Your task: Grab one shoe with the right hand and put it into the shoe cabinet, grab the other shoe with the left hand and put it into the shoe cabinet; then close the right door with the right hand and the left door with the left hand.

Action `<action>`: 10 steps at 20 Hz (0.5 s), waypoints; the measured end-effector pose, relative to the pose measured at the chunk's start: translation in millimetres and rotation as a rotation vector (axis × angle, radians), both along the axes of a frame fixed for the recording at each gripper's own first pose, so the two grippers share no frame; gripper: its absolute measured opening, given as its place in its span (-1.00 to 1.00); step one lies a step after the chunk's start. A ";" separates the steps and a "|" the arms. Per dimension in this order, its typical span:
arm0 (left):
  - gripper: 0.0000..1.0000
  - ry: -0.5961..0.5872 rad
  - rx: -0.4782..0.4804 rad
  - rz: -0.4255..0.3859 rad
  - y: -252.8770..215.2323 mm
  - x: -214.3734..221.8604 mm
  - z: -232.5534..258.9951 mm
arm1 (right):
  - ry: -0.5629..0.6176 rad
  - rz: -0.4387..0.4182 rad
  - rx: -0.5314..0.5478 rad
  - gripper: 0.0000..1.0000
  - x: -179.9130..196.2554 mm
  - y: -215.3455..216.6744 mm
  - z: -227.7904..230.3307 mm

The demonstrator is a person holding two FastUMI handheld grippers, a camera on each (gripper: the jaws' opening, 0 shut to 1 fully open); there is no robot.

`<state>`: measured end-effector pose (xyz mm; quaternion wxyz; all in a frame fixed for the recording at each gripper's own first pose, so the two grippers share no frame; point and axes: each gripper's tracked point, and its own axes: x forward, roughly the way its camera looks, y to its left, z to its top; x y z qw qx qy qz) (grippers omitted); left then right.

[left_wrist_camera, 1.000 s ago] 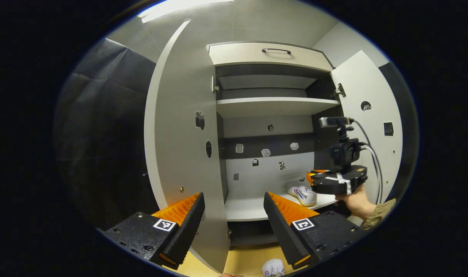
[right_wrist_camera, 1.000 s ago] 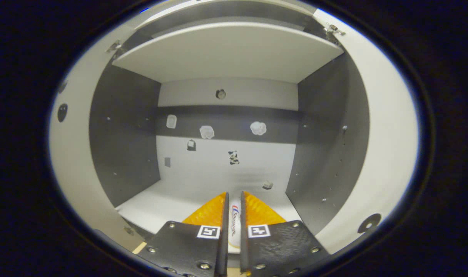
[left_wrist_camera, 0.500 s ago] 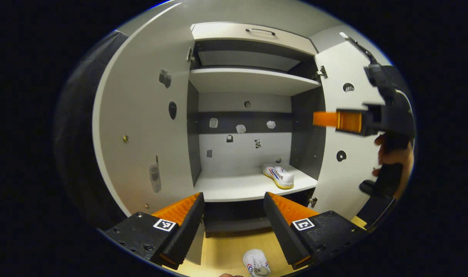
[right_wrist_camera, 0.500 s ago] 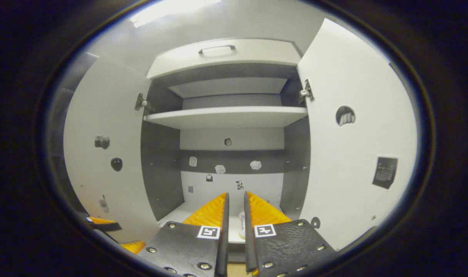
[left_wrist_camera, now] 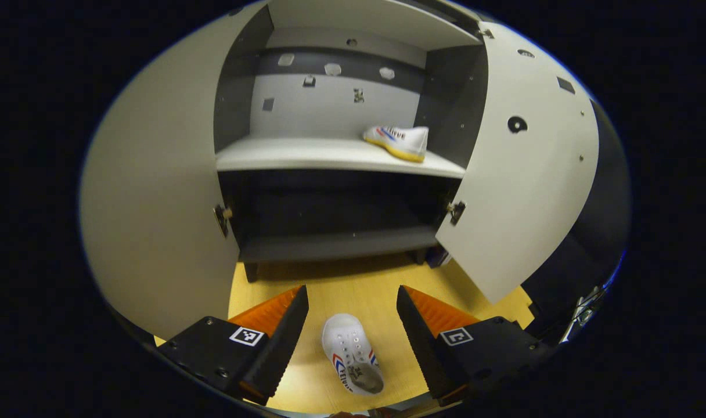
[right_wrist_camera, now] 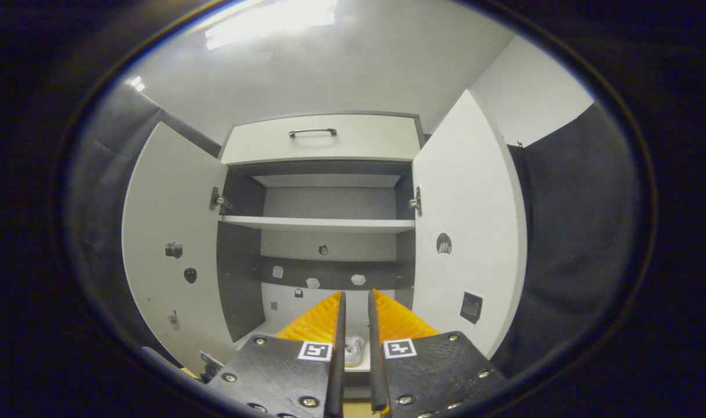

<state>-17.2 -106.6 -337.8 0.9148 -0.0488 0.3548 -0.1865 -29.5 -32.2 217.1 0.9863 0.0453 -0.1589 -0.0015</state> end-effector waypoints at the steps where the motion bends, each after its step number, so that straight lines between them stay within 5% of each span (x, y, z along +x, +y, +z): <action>1: 0.89 0.039 0.011 -0.005 -0.5 -2.3 -20.6 | 0.002 -0.003 0.001 -0.54 -4.5 -1.8 2.1; 10: 0.92 0.379 0.108 -0.026 9.9 -63.8 -167.8 | -0.053 -0.075 -0.016 -0.53 -37.3 -29.8 23.1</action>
